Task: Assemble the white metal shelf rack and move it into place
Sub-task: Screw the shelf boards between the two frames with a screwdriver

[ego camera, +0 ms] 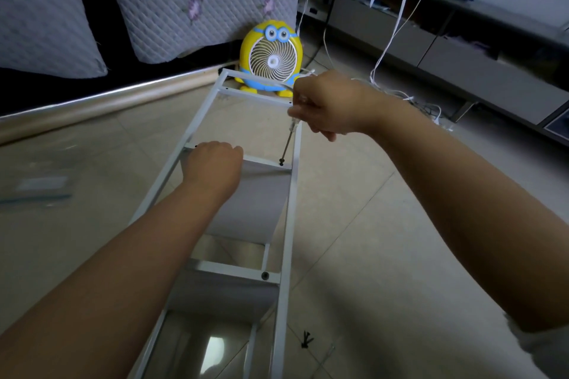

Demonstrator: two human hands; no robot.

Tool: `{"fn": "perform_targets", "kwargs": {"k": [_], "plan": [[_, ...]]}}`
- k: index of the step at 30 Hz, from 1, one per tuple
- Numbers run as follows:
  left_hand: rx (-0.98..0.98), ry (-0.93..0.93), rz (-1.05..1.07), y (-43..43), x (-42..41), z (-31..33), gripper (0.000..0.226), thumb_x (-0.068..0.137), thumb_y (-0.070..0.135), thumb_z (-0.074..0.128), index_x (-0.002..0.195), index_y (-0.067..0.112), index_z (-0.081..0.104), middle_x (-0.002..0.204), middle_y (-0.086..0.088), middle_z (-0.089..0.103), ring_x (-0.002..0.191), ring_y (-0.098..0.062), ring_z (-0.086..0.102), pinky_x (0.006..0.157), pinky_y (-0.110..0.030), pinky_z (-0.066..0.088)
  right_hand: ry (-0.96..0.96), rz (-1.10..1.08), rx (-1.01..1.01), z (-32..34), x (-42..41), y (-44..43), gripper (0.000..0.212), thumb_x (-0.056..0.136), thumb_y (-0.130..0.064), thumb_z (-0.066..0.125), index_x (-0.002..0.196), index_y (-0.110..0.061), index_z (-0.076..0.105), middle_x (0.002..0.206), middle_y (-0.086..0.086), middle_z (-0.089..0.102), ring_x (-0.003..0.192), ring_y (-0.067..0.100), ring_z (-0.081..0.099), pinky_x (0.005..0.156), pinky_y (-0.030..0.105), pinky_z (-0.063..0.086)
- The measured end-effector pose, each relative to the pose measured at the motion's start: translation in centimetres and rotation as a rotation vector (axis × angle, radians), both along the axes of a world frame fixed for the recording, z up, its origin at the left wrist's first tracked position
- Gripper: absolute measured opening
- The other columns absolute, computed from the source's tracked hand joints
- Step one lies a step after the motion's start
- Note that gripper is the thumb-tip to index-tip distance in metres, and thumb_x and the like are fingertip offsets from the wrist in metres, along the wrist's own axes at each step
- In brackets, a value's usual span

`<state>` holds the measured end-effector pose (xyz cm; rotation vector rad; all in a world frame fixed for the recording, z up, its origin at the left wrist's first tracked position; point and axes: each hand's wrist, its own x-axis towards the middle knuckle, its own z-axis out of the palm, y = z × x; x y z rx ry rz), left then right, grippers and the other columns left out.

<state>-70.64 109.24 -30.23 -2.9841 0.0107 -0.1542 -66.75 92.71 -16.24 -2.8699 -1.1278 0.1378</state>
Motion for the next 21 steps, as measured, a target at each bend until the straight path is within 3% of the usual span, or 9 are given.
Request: {"fn": "perform_targets", "kwargs": {"k": [3, 6, 8, 11, 14, 16, 18, 21], "plan": [[0.000, 0.003, 0.003, 0.1, 0.0, 0.0, 0.029, 0.089, 0.006, 0.044, 0.116, 0.014, 0.053, 0.107, -0.006, 0.059, 0.099, -0.025, 0.058, 0.076, -0.031, 0.044, -0.258, -0.048, -0.053, -0.7, 0.5, 0.9, 0.038, 0.095, -0.033, 0.042, 0.065, -0.010, 0.038, 0.059, 0.002, 0.035, 0.071, 0.023, 0.039, 0.061, 0.028, 0.025], [-0.002, -0.008, -0.009, 0.0, -0.1, 0.1, 0.030, 0.090, 0.006, 0.043, 0.118, 0.015, 0.052, 0.110, -0.003, 0.059, 0.101, -0.023, 0.058, 0.076, -0.030, 0.044, -0.269, -0.190, -0.007, -1.4, 0.8, 1.5, 0.048, 0.095, -0.037, 0.038, 0.053, -0.015, 0.030, 0.057, 0.001, 0.032, 0.074, 0.025, 0.042, 0.057, 0.027, 0.024], [-0.007, -0.019, -0.007, -0.1, -0.2, 0.1, 0.031, 0.090, 0.006, 0.041, 0.118, 0.016, 0.052, 0.110, -0.003, 0.060, 0.101, -0.022, 0.058, 0.077, -0.030, 0.045, -0.301, -0.208, -0.018, -1.7, 0.9, 1.5, 0.047, 0.097, -0.040, 0.034, 0.063, -0.009, 0.041, 0.067, 0.006, 0.046, 0.082, 0.030, 0.050, 0.057, 0.027, 0.023], [-0.008, -0.010, 0.002, -0.1, -0.3, 0.3, 0.031, 0.090, 0.006, 0.041, 0.117, 0.015, 0.051, 0.111, -0.003, 0.059, 0.102, -0.022, 0.058, 0.079, -0.031, 0.045, -0.259, -0.135, 0.119, -2.4, 0.9, 1.1, 0.035, 0.098, -0.034, 0.035, 0.099, -0.004, 0.053, 0.101, 0.014, 0.058, 0.095, 0.032, 0.054, 0.066, 0.030, 0.030], [-0.013, -0.027, -0.010, -0.1, -0.4, 0.3, 0.031, 0.090, 0.006, 0.041, 0.118, 0.014, 0.051, 0.113, -0.003, 0.058, 0.104, -0.022, 0.056, 0.080, -0.029, 0.043, -0.029, -0.040, 0.320, -2.4, 0.4, 0.3, 0.022, 0.095, -0.018, 0.045, 0.103, 0.000, 0.056, 0.087, 0.003, 0.055, 0.081, 0.019, 0.051, 0.065, 0.022, 0.030], [-0.006, -0.027, -0.018, -0.2, -0.5, 0.4, 0.031, 0.090, 0.006, 0.042, 0.119, 0.013, 0.050, 0.114, -0.004, 0.058, 0.105, -0.022, 0.056, 0.081, -0.028, 0.042, 0.072, -0.015, 0.326, -1.8, 0.1, -0.2, 0.016, 0.092, -0.012, 0.051, 0.096, 0.001, 0.058, 0.070, -0.007, 0.052, 0.059, 0.007, 0.051, 0.056, 0.015, 0.037], [0.001, -0.019, -0.018, -0.1, -0.5, 0.4, 0.032, 0.090, 0.005, 0.042, 0.119, 0.013, 0.051, 0.114, -0.004, 0.058, 0.105, -0.022, 0.056, 0.081, -0.029, 0.042, 0.158, -0.037, 0.328, -1.3, -0.1, -0.7, 0.011, 0.090, -0.011, 0.056, 0.085, -0.001, 0.058, 0.058, -0.011, 0.053, 0.042, 0.001, 0.053, 0.052, 0.018, 0.046], [-0.030, -0.026, -0.018, 0.0, -0.4, 0.4, 0.032, 0.089, 0.005, 0.041, 0.118, 0.013, 0.051, 0.111, -0.005, 0.059, 0.103, -0.024, 0.056, 0.079, -0.030, 0.042, 0.074, -0.037, 0.225, -1.2, 0.0, -0.6, 0.021, 0.090, -0.021, 0.058, 0.073, -0.012, 0.050, 0.037, -0.010, 0.049, 0.034, 0.002, 0.050, 0.049, 0.019, 0.042]]}}
